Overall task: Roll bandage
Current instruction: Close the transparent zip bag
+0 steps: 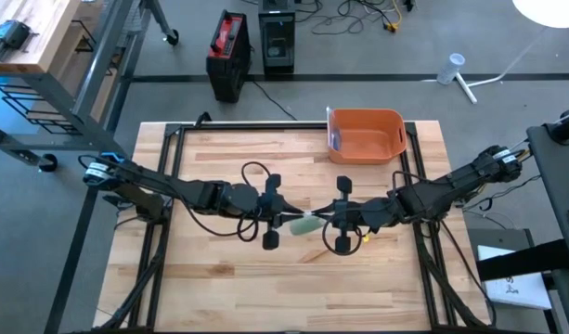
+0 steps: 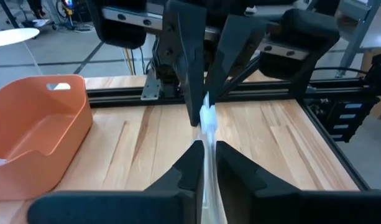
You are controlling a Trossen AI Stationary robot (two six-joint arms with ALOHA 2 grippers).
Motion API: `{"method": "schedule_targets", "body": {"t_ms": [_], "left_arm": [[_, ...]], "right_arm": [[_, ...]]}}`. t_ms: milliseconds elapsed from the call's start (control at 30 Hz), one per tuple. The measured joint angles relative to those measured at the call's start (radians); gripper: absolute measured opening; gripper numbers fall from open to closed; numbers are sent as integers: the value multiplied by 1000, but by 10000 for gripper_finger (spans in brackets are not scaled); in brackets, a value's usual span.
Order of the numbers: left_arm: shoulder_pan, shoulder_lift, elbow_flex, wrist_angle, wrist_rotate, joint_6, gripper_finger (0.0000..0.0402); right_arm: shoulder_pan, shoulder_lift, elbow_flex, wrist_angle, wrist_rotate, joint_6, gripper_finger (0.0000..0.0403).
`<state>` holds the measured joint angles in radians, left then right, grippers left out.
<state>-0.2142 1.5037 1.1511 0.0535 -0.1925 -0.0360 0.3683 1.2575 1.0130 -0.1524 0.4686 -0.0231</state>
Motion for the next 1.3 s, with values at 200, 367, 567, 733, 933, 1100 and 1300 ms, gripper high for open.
{"method": "schedule_targets", "body": {"t_ms": [200,367,567,733,933,1100,1300], "left_arm": [[0,3,0,-13,-11,-2,58],[0,5,0,-19,-64,-7,46],[0,5,0,-18,-70,-7,7],[0,5,0,-18,-70,-7,2],[-1,5,0,-13,-52,-7,1],[-1,5,0,-16,-52,-7,1],[-1,6,0,-19,-52,-7,0]], "right_arm": [[0,0,0,1,0,-1,0],[0,0,0,2,1,-2,0],[0,0,0,2,2,-4,0],[0,-1,0,7,0,-17,5],[0,-6,14,8,0,-13,23],[0,-6,14,8,-1,-11,29],[4,-13,14,-4,-5,-11,23]]}}
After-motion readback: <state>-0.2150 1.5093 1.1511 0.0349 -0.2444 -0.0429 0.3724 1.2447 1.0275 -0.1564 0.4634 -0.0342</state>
